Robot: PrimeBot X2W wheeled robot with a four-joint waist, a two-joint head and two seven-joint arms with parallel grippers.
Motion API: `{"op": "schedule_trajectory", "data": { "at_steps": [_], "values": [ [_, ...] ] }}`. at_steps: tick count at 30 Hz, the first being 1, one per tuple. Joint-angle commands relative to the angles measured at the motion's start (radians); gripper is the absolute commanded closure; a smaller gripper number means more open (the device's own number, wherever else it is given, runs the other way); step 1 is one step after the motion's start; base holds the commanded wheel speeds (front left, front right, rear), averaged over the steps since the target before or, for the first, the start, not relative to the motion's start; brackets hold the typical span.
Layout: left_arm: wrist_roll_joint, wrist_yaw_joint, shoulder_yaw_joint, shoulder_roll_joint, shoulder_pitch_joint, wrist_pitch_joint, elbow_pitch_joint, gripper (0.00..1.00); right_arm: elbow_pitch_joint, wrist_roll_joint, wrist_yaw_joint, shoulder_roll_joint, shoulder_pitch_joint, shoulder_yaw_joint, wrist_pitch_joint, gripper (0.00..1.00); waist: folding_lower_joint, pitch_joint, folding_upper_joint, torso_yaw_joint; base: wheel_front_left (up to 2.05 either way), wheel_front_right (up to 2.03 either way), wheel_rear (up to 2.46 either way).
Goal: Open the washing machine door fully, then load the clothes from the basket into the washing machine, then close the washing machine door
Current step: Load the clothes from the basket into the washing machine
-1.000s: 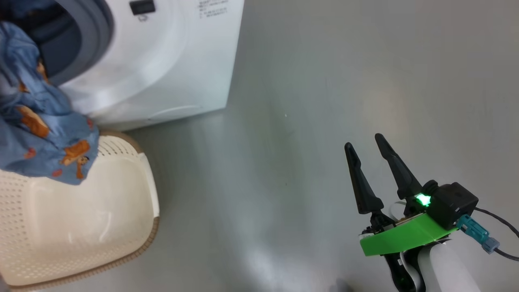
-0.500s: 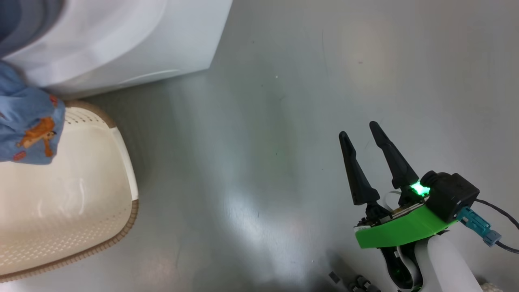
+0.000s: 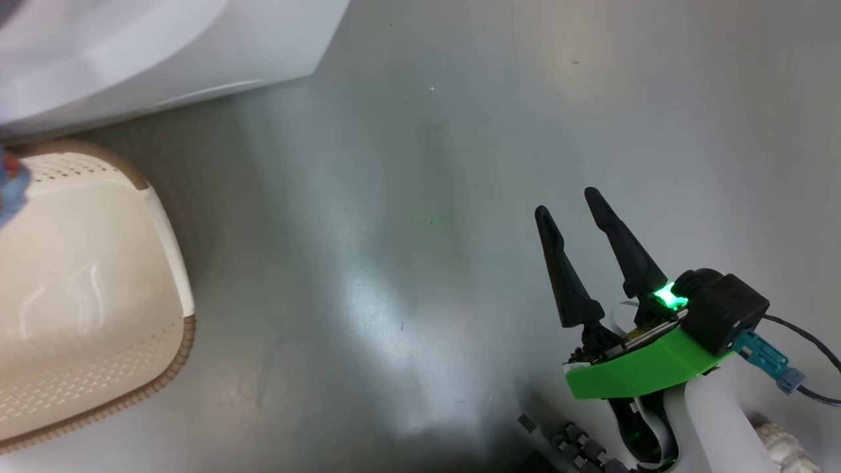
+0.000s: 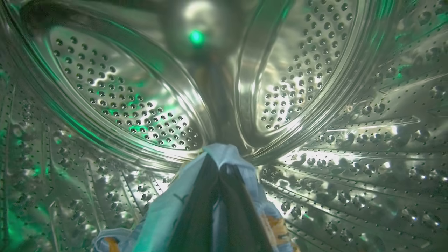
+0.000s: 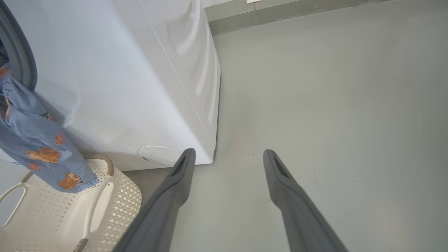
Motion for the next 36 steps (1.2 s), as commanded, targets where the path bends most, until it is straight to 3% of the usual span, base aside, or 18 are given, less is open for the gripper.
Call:
{"op": "schedule_trajectory", "data": {
  "at_steps": [1, 10, 11, 12, 13, 27, 36],
  "values": [
    [0.018, 0.001, 0.007, 0.052, -0.02, -0.007, -0.051, 1.0, -0.027, 0.016, 0.006, -0.001, 0.014, 0.025, -0.005, 0.0, 0.0, 0.01, -0.0001, -0.01, 0.0, 0.0, 0.0],
    [0.046, -0.001, 0.042, 0.024, 0.036, -0.008, -0.136, 1.0, -0.021, 0.021, 0.006, -0.001, 0.003, 0.029, -0.005, 0.0, 0.0, 0.009, -0.0001, -0.003, 0.0, 0.0, 0.0],
    [0.046, -0.001, 0.045, 0.02, 0.042, -0.009, -0.135, 0.95, -0.019, 0.021, 0.006, -0.001, 0.002, 0.028, -0.005, 0.0, 0.0, 0.006, -0.0001, 0.0, 0.0, 0.0, 0.0],
    [0.047, -0.001, 0.047, 0.017, 0.047, -0.009, -0.134, 0.29, -0.017, 0.019, 0.006, -0.001, 0.001, 0.028, -0.005, 0.0, 0.0, 0.004, -0.0001, 0.003, 0.0, 0.0, 0.0],
    [0.045, -0.001, 0.05, 0.013, 0.053, -0.009, -0.131, 0.0, -0.015, 0.019, 0.006, -0.001, 0.0, 0.027, -0.005, 0.0, 0.0, 0.001, -0.0001, 0.006, 0.0, 0.0, 0.0],
    [0.041, 0.001, 0.086, -0.06, 0.143, -0.009, -0.105, 0.0, 0.011, 0.009, 0.006, -0.001, -0.01, 0.009, -0.005, 0.0, 0.0, -0.074, -0.0001, 0.048, 0.0, 0.0, 0.0],
    [0.054, 0.012, 0.123, -0.107, 0.275, -0.009, -0.179, 0.0, 0.027, -0.018, 0.006, -0.001, -0.004, -0.001, -0.005, 0.0, 0.0, -0.144, -0.0001, 0.088, 0.0, 0.0, 0.0]
  ]
}}
